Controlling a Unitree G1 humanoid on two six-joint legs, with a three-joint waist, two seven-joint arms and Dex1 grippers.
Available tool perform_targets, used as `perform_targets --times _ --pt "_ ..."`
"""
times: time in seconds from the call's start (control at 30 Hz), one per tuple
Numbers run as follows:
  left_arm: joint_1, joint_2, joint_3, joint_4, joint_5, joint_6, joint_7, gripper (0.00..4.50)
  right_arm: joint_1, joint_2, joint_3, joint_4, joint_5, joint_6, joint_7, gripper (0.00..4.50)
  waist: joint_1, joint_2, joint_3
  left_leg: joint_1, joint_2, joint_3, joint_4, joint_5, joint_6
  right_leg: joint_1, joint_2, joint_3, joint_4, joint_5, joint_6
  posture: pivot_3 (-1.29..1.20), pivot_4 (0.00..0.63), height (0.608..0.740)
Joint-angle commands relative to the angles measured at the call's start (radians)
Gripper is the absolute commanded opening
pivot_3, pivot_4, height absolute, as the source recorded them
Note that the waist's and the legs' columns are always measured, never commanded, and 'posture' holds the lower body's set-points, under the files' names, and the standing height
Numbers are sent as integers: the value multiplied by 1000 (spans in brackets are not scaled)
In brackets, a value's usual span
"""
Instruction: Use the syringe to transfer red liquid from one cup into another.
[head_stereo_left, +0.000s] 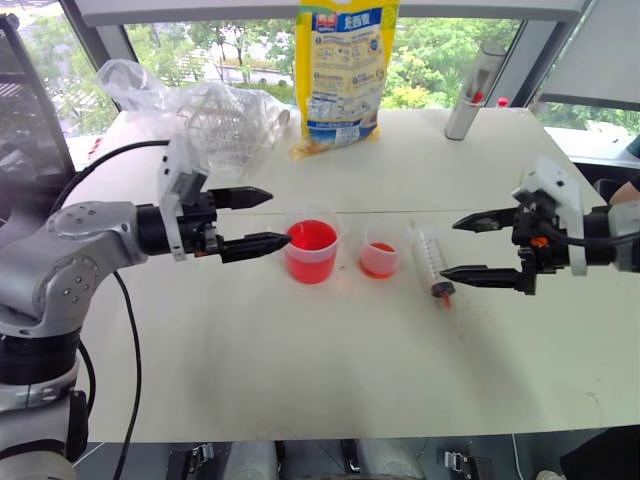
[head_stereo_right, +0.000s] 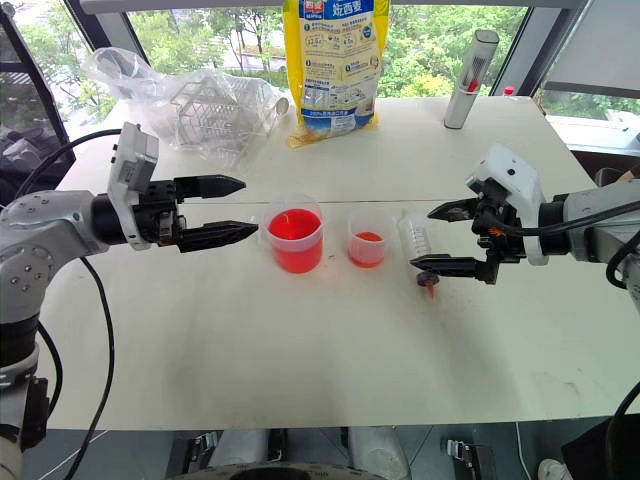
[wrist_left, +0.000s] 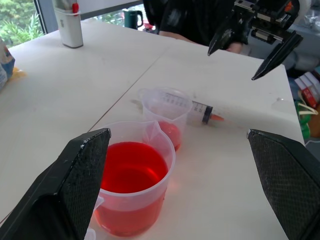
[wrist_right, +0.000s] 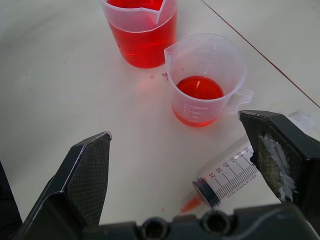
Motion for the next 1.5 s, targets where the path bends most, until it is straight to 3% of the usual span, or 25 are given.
perform_targets --times 0.03,0.6,0.8,1.1,1.23,1.5 --pt "-17 16 24 -23 -10 -14 -3 4500 -23 -3 -8 1 1 -7 -4 4486 0 0 0 0 0 0 0 0 0 0 0 0 0 0 0 0 150 740" --pt "-26 8 26 -20 -26 -14 14 4500 -39 -9 43 17 -28 33 -47 4486 0 0 0 0 0 0 0 0 0 0 0 0 0 0 0 0 150 740" --pt "-16 11 -3 -27 5 -37 -1 4500 -124 21 123 81 -70 135 -121 4486 -1 0 0 0 0 0 0 0 0 0 0 0 0 0 0 0 150 740" --pt "28 4 -110 -26 170 -200 -58 4500 -393 241 269 332 -156 449 -323 4486 -1 0 0 -1 0 1 0 0 0 -1 0 1 0 0 -1 0 150 740" --pt "43 -24 -107 -31 181 -225 -44 4500 -454 339 334 456 -205 548 -397 4486 0 1 0 -1 0 1 0 0 0 -2 0 1 0 0 -1 0 150 740" --pt "68 -44 -95 -67 174 -217 -17 4500 -513 434 414 622 -253 577 -434 4486 0 1 0 -3 -1 1 1 0 0 -3 1 1 1 0 0 0 150 740"
